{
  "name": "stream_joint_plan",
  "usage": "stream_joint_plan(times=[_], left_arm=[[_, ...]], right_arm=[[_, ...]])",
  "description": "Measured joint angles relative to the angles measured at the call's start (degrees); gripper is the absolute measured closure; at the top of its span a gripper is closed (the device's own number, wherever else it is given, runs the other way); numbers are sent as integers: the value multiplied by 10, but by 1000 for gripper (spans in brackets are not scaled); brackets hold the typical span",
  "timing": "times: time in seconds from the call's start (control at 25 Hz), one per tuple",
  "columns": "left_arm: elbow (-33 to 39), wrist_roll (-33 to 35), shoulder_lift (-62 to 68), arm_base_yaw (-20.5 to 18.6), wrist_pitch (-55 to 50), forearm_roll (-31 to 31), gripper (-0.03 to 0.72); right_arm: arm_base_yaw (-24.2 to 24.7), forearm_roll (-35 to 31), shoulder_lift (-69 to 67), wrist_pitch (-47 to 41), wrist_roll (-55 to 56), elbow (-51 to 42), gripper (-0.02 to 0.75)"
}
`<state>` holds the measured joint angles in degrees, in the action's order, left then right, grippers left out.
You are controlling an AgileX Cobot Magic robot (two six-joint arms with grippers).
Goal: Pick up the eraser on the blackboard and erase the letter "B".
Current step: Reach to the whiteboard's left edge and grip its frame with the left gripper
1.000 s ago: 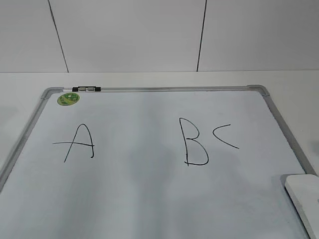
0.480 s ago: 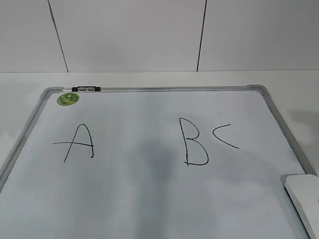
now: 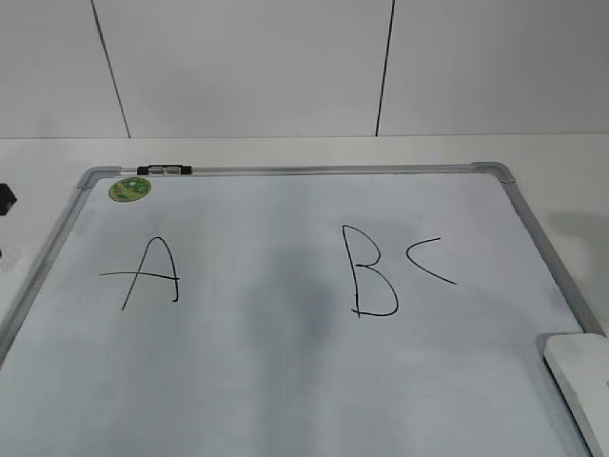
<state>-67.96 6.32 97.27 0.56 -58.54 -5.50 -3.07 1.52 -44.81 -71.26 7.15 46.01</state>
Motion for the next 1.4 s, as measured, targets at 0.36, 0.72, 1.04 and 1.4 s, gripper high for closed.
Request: stream_joint_plan(times=[0.36,0.72,1.04,1.4], left_arm=[[-38,6,77,12,15,0,453],[-60,6,122,16,24,0,454],[-60,6,124,16,55,0,454],[-60,6,152,16,57,0,454]], right_arm=[[0,0,0,0,0,0,155],[0,0,0,-1,0,0,155],[0,1,0,2,0,0,155],[0,1,0,10,0,0,155]])
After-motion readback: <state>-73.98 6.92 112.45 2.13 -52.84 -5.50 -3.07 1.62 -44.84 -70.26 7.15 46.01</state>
